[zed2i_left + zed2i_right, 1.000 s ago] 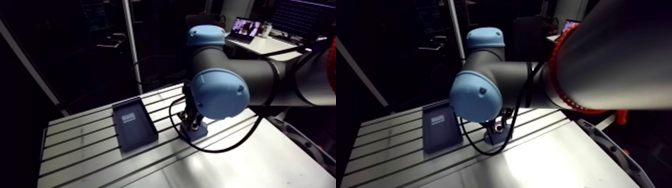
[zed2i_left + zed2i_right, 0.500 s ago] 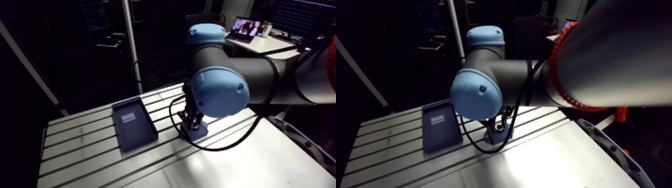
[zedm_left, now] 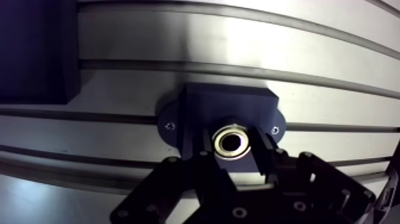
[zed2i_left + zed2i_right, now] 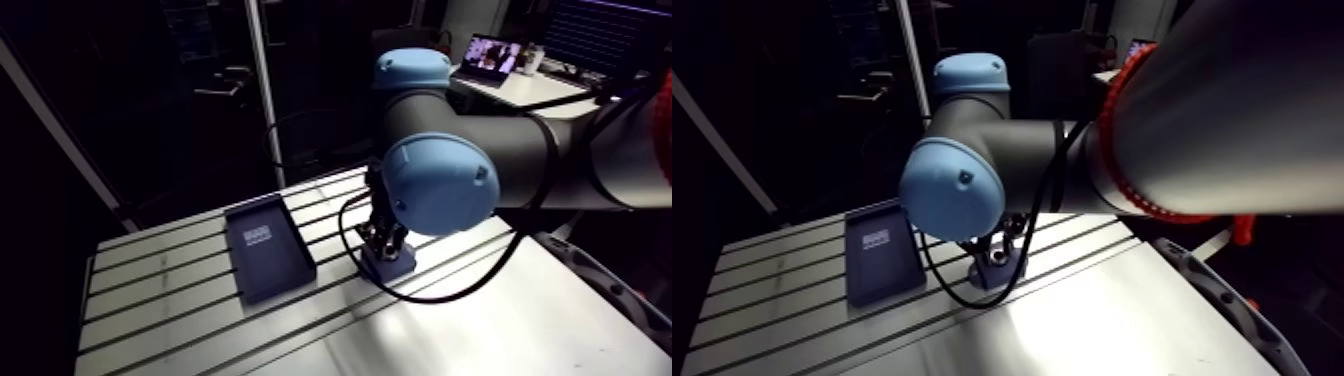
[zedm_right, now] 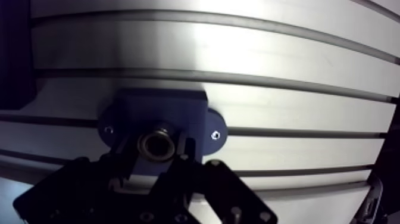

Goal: Pick up the bearing and press it into the housing until flush.

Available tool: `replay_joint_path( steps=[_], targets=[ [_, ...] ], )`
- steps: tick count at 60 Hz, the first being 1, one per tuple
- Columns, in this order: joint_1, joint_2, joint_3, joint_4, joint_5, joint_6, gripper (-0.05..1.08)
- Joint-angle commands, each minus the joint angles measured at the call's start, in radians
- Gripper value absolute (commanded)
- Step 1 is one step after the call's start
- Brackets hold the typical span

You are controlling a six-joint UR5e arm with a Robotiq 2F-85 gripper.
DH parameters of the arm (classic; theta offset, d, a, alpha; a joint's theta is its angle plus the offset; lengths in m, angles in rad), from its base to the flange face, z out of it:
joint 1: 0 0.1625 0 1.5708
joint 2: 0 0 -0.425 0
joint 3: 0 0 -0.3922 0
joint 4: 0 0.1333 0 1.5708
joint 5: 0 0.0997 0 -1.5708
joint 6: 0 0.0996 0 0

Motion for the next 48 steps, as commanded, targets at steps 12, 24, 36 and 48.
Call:
replay_joint_path(
  steps=[12,24,36,48],
  targets=[
    [-0.001,-0.002,-0.003,0.019,-0.004,0.0,0.64],
    [-0.001,-0.002,-0.002,0.021,-0.004,-0.002,0.64],
    [-0.001,-0.005,0.0,0.027,-0.007,0.0,0.02],
    [0.001,-0.009,0.0,0.025,-0.007,0.0,0.0]
  ],
)
